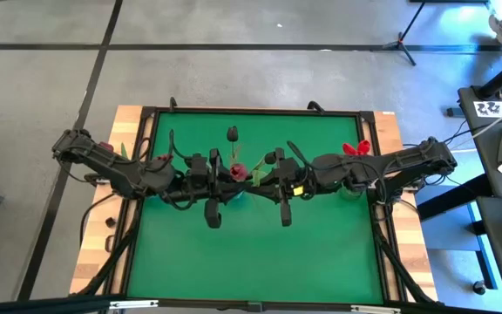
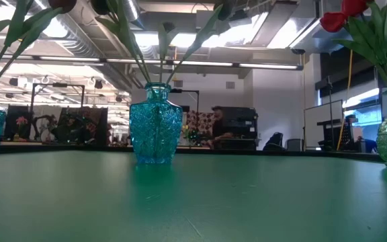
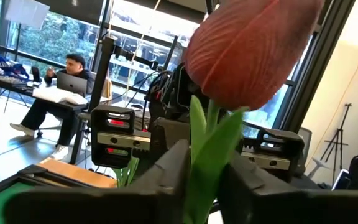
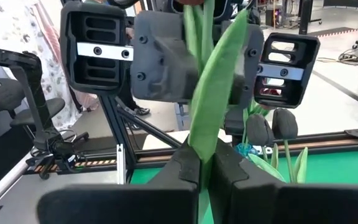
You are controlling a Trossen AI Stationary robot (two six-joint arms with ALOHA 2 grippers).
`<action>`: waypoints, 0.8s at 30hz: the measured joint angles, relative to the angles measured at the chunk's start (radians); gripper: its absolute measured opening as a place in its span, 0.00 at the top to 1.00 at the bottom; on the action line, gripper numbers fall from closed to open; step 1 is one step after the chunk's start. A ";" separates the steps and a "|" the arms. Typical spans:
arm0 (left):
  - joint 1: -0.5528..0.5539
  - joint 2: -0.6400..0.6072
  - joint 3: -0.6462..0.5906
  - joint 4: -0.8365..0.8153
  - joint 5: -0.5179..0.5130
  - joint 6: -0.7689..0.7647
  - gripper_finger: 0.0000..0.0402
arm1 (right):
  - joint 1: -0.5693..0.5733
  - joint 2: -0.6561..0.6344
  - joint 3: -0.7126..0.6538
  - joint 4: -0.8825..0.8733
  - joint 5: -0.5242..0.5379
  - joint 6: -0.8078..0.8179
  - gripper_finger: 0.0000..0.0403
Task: Sort flowers into vase by color
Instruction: Put the pink tulip into the left blue vase
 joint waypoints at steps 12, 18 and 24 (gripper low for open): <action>-0.008 -0.029 0.000 -0.007 0.001 0.069 0.99 | 0.000 0.000 0.000 0.002 -0.003 0.001 0.72; -0.049 -0.149 0.000 -0.116 0.016 0.119 0.99 | 0.000 -0.003 0.000 -0.002 0.001 0.001 0.56; -0.136 -0.317 0.000 -0.338 0.015 0.121 0.99 | 0.000 -0.005 0.000 -0.003 0.000 0.000 0.49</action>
